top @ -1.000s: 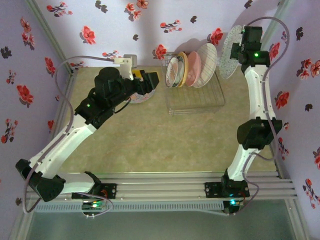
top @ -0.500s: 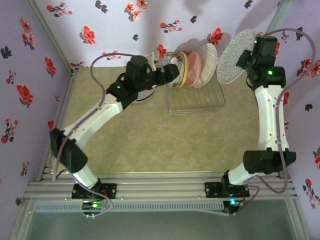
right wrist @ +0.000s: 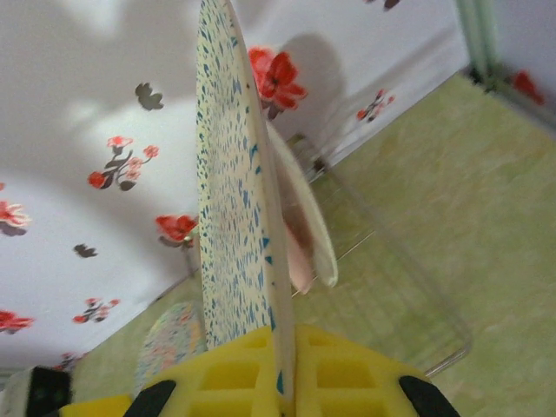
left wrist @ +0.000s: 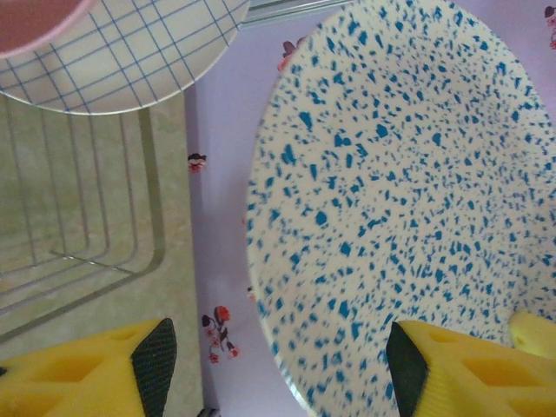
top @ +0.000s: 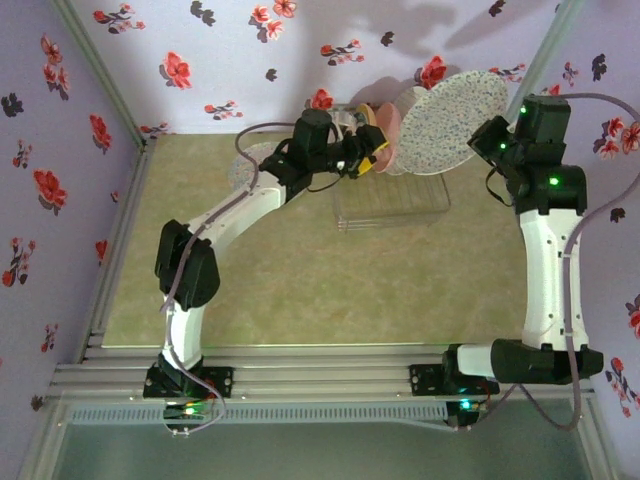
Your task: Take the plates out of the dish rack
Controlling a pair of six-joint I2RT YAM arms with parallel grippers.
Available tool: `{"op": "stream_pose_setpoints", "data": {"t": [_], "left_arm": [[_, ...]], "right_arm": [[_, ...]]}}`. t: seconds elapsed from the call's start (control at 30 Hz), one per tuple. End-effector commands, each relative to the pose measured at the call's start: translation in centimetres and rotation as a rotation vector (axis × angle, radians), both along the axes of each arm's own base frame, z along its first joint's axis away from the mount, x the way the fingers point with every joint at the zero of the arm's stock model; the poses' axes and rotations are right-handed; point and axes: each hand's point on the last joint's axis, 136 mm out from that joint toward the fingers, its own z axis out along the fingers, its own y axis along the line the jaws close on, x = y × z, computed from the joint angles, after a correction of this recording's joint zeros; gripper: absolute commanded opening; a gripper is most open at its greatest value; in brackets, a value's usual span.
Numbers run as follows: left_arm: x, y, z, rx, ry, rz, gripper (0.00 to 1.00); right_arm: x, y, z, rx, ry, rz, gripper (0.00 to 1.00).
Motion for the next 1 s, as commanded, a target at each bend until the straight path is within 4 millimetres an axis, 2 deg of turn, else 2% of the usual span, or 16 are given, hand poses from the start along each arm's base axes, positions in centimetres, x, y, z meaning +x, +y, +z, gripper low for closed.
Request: {"op": "stream_pose_setpoints", "data": {"t": [0.0,0.13,0.27,0.47,0.67,0.83,0.97], "left_arm": [[-0.5,-1.1,2.5,-0.079,-0.009,-0.039,0.66],[-0.3,-1.2,2.3,-0.082,-0.006,-0.040,0.64],[0.0,-1.2,2.0,-0.084,0.002,-0.036,0.55],[0.3,-0.9,2.5,-0.094,-0.007,-0.026,0.32],[0.4,-0.2,3.0,-0.099,-0.023,-0.012,0.01],[0.7,0.9,4.7,-0.145,-0.076,0.005,0.00],[1.2,2.5,6.8,-0.202,-0.136,0.031,0.00]], "right_arm": [[0.6,2.1,2.8,0.161,-0.105,0.070,0.00],[1.1,3.1,2.6,0.240,-0.108,0.102,0.00],[1.7,3.9,2.3,0.303,-0.103,0.132,0.00],[2.2,4.6,1.5,0.346,-0.087,0.166,0.00],[2.3,5.1,0.3,0.366,-0.058,0.183,0.00],[2.2,5.2,-0.3,0.358,-0.045,0.192,0.00],[1.9,5.0,-0.7,0.317,-0.036,0.197,0.14]]}}
